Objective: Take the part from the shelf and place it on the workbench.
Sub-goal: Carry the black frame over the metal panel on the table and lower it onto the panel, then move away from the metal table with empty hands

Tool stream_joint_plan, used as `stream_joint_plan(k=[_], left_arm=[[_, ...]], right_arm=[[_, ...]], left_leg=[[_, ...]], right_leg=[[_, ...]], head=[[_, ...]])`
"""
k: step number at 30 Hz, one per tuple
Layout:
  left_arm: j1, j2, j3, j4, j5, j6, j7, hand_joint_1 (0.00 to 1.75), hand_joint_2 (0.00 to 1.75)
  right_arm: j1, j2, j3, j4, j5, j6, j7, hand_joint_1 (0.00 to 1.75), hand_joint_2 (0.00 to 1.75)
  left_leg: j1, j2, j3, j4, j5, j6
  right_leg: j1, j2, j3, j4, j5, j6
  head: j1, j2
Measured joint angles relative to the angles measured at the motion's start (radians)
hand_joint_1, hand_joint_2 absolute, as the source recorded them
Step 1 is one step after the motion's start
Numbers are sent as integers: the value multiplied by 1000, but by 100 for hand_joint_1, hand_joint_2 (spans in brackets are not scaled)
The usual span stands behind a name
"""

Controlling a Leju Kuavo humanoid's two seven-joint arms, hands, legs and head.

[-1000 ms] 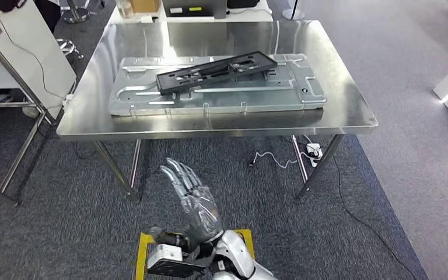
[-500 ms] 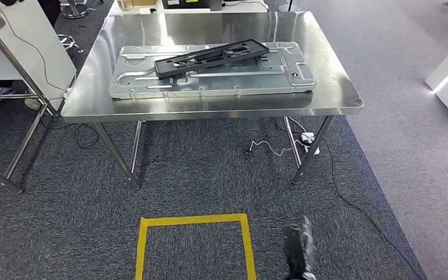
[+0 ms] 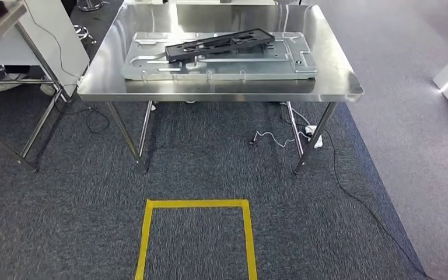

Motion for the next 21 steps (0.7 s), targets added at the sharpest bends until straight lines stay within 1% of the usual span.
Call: stream_joint_plan(k=[1,2,3,4,5,6,7,8,9,10,11,12,13,14,15,16,17,18,19,20,21], left_arm=[[2,-1,1,0,0,0,0,0,0],[5,-2,1,0,0,0,0,0,0],[6,-2,2,0,-1,0,0,0,0],[7,-2,2,0,-2,0,0,0,0],[8,-2,2,0,-4,0,0,0,0],[9,-2,2,0,-6,0,0,0,0],[10,-2,2,0,-8,-1,-1,0,0],[11,-2,2,0,-10,-2,-1,0,0],[12,-3,2,0,-12,-4,-1,0,0],[12,-4,2,0,-14,-5,-1,0,0],[11,-5,2,0,-16,-6,-1,0,0],[11,-6,2,0,-18,-6,-2,0,0],[10,-6,2,0,-18,-6,-2,0,0],[10,-6,2,0,-19,-7,-2,0,0],[10,-6,2,0,-20,-7,-3,0,0],[11,-5,2,0,-21,-7,-3,0,0],[11,-5,2,0,-21,-7,-3,0,0],[11,-4,2,0,-23,-7,-4,0,0],[10,-5,2,0,-24,-7,-6,0,0],[10,-5,2,0,-26,-8,-8,0,0],[11,-5,2,0,-27,-8,-10,0,0]], right_arm=[[-1,0,2,6,7,6,8,0,0],[-1,1,4,10,14,16,17,0,0],[-1,2,8,15,23,28,25,0,0],[0,2,13,19,34,42,31,0,0],[1,3,20,22,45,55,35,0,0],[2,3,27,25,58,69,37,0,0],[2,3,36,27,69,81,39,0,0],[2,3,45,29,80,92,40,0,0],[2,4,54,30,89,101,40,0,0],[2,4,63,31,96,109,40,0,0],[3,4,70,32,101,113,39,0,0],[4,5,76,34,105,116,39,0,0],[4,6,81,35,107,120,39,0,0],[3,6,86,36,110,123,39,0,0],[3,8,91,37,112,128,40,0,0],[2,10,95,38,114,133,42,0,0],[2,12,99,38,118,138,44,0,0],[2,13,102,39,120,143,47,0,0],[3,14,104,40,122,147,48,0,0],[3,15,105,41,124,150,48,0,0],[3,15,107,41,124,153,49,0,0]], left_leg=[[1,-4,-6,-1,9,8],[3,-7,-13,-2,18,15],[4,-12,-22,-2,27,19],[3,-18,-33,-1,35,22],[3,-26,-44,1,42,22],[3,-35,-54,4,49,21],[3,-45,-62,8,53,18],[3,-55,-68,12,57,15],[4,-64,-73,17,59,13],[3,-72,-78,21,61,9],[3,-81,-84,25,63,5],[4,-89,-91,28,65,0],[6,-98,-97,29,68,-6],[8,-108,-101,29,72,-12],[9,-111,-104,31,72,-18],[9,-105,-111,42,64,-22],[8,-91,-125,71,44,-26],[8,-73,-151,122,13,-30],[8,-59,-183,189,-21,-34],[10,-51,-215,256,-49,-38],[12,-47,-237,303,-62,-41]], right_leg=[[-2,7,-6,15,-15,7],[-4,18,-17,46,-44,13],[-7,31,-36,101,-87,18],[-8,39,-59,167,-131,21],[-9,42,-76,227,-164,24],[-10,43,-80,263,-180,24],[-11,45,-63,258,-175,24],[-12,50,-28,215,-153,22],[-12,63,20,144,-126,18],[-13,85,64,75,-107,13],[-13,103,94,22,-96,9],[-12,116,109,-8,-94,5],[-10,118,110,-17,-97,3],[-9,108,109,-20,-95,0],[-11,96,109,-23,-92,-5],[-13,85,109,-28,-89,-11],[-16,73,110,-32,-86,-18],[-17,60,109,-36,-84,-23],[-16,48,107,-36,-83,-26],[-14,35,105,-35,-83,-27],[-12,22,104,-35,-83,-27]], head=[[0,0],[0,0],[0,0],[0,0],[0,0],[0,0],[0,0],[0,0],[0,0],[0,0],[0,0],[0,0],[0,0],[0,0],[0,0],[0,0],[0,0],[-1,0],[-1,0],[-1,0],[-1,0]])
